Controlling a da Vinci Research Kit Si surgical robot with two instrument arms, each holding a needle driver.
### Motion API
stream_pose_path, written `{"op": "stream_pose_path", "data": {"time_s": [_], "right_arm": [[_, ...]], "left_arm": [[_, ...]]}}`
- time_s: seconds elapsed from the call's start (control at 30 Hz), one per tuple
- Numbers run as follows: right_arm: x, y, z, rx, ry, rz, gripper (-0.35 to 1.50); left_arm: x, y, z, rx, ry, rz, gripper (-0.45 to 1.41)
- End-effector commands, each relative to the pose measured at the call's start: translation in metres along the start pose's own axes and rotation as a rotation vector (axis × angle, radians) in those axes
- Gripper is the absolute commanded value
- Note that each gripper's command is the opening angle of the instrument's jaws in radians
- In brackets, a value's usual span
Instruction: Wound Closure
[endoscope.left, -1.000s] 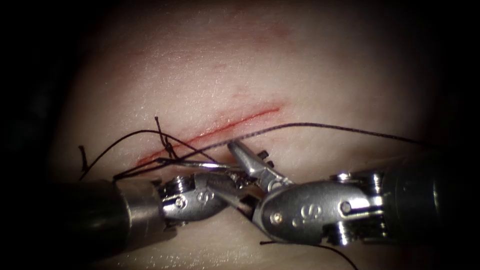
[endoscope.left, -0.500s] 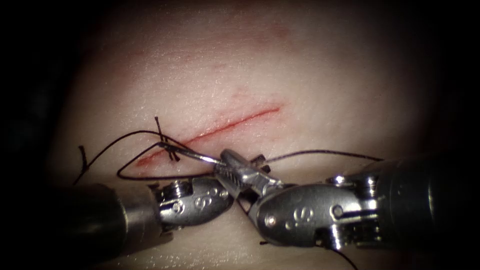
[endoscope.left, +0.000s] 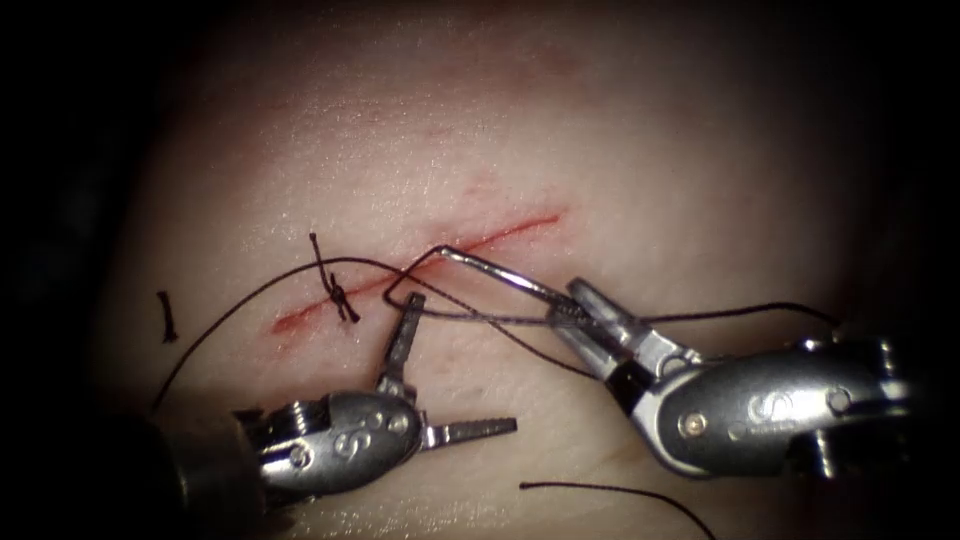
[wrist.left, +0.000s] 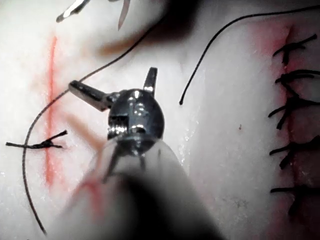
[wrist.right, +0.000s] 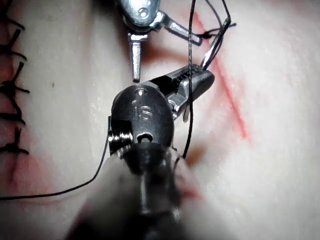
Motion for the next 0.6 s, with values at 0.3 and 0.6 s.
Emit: {"op": "stream_pose_path", "data": {"time_s": [0.3,0.6], "right_arm": [[-0.0031,0.0022,0.0001,-0.002,0.152,0.175,-0.35],[-0.0047,0.0022,0.0004,0.132,0.158,0.419,-0.35]], "left_arm": [[0.0002,0.0035,-0.0068,-0.044,0.001,0.008,1.16],[0.0058,0.0011,-0.0095,-0.133,0.039,-0.041,1.06]]}}
